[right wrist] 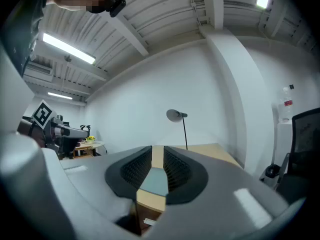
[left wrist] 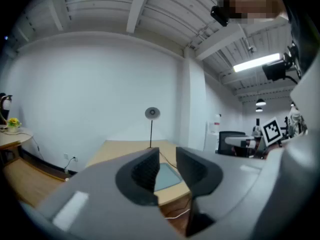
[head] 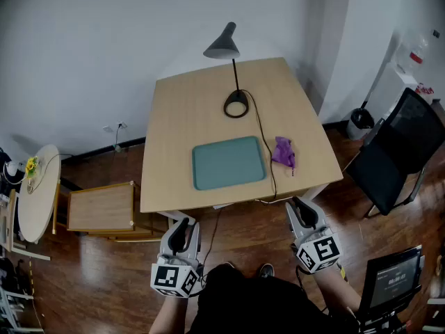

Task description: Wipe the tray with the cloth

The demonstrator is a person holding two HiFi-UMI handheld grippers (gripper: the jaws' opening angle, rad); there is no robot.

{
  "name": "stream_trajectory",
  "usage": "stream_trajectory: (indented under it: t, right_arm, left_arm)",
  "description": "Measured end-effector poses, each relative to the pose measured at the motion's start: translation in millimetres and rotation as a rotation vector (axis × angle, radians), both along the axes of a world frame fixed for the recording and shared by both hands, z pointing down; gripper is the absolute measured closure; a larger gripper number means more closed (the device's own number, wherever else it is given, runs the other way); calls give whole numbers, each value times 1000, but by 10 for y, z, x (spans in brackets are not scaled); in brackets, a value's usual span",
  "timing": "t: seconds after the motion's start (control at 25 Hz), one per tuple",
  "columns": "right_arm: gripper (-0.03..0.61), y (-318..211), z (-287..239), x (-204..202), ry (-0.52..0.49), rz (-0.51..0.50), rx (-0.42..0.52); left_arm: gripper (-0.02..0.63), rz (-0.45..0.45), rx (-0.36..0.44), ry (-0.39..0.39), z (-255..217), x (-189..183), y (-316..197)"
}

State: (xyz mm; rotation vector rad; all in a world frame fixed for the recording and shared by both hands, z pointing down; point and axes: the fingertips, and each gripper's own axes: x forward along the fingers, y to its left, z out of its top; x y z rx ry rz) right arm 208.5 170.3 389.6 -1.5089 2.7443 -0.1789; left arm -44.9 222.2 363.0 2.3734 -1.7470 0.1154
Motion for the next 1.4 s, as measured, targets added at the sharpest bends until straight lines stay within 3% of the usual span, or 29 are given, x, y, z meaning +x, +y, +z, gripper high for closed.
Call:
stream_trajectory:
  t: [0.32, 0.44, 0.56, 0.64, 0.84, 1.04, 1.16, 1.2, 1.24, 1.32, 1.4]
  right_arm:
    - [503, -946, 547, 200, 79, 144, -85]
    - [503, -1421, 957, 284, 65, 240, -221]
    - [503, -1910, 1397, 439, 90, 353, -369]
    - [502, -2175, 1663, 577, 158, 406, -447]
    - [422, -2692, 2322, 813, 340, 429, -649]
    - [368, -2977, 2890, 851, 340, 422, -837]
    - [393, -3069, 3090, 966, 405, 443, -909]
    - [463, -3062, 3149, 994, 427, 445, -923]
    - [494, -3057, 3180, 998, 434, 441, -927]
    - [512, -3073, 3076, 950, 403, 432, -892]
    - [517, -3144, 2805, 877, 344, 428, -786]
  left_arm:
    - [468, -6, -94, -34, 740, -672, -1081]
    - [448, -10, -175, -70, 1161, -994, -1596]
    - [448, 38, -323, -35, 1703, -1192, -2051]
    - [448, 77, -439, -3, 2091, -1243, -2233]
    - [448, 136, -650, -36, 2790, -1336, -2491]
    - [443, 96, -742, 29, 2959, -1388, -2553]
    - [411, 88, -777, 17, 2989, -1274, -2574]
    - [402, 84, -789, 7, 3010, -1243, -2571]
    - [402, 81, -799, -3, 3037, -1216, -2573]
    - [402, 83, -817, -9, 3098, -1156, -2584]
    - [402, 109, -835, -4, 3163, -1076, -2552]
